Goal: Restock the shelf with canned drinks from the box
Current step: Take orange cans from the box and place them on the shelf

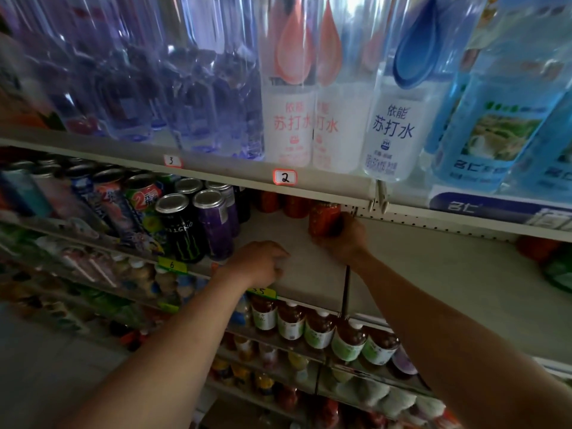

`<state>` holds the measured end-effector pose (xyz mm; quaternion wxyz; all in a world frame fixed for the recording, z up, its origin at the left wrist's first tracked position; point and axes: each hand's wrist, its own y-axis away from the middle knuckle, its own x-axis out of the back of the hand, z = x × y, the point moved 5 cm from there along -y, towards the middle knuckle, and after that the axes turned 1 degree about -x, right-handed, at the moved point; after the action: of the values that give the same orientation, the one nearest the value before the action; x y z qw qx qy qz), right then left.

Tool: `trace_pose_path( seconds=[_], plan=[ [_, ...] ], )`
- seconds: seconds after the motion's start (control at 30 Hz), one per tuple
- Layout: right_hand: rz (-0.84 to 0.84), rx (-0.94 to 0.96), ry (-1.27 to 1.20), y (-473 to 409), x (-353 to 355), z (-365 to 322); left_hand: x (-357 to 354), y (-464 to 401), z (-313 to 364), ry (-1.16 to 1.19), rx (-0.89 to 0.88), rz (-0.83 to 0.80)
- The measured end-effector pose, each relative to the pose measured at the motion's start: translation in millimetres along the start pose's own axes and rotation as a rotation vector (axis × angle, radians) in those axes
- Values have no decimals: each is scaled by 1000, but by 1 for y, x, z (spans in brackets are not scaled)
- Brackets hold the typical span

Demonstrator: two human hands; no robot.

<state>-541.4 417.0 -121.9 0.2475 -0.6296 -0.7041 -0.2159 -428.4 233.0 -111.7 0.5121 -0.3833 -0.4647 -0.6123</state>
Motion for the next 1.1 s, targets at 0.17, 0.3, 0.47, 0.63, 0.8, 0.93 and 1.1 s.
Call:
trace_pose_path(
  seconds=[0.17,0.3,0.47,0.63,0.8,0.93,1.1],
  plan=[
    [81,-45,-62,-21,-7,2,1,1,2,1,-4,-6],
    [130,-67,-64,-32,-11,4,1,5,3,-7,-5,-38],
    [138,-95,-34,-43,-20,10,-1,8,3,-9,8,-62],
    [147,-129,-32,-47,-24,12,-5,8,2,5,6,-71],
    [141,-113,38,-49,-26,13,-6,3,-3,30,3,-71],
    [136,-75,65,-43,-23,7,1,17,-9,149,-50,95],
    [344,48,-26,15,-2,-34,23,77,-14,272,-166,583]
  ],
)
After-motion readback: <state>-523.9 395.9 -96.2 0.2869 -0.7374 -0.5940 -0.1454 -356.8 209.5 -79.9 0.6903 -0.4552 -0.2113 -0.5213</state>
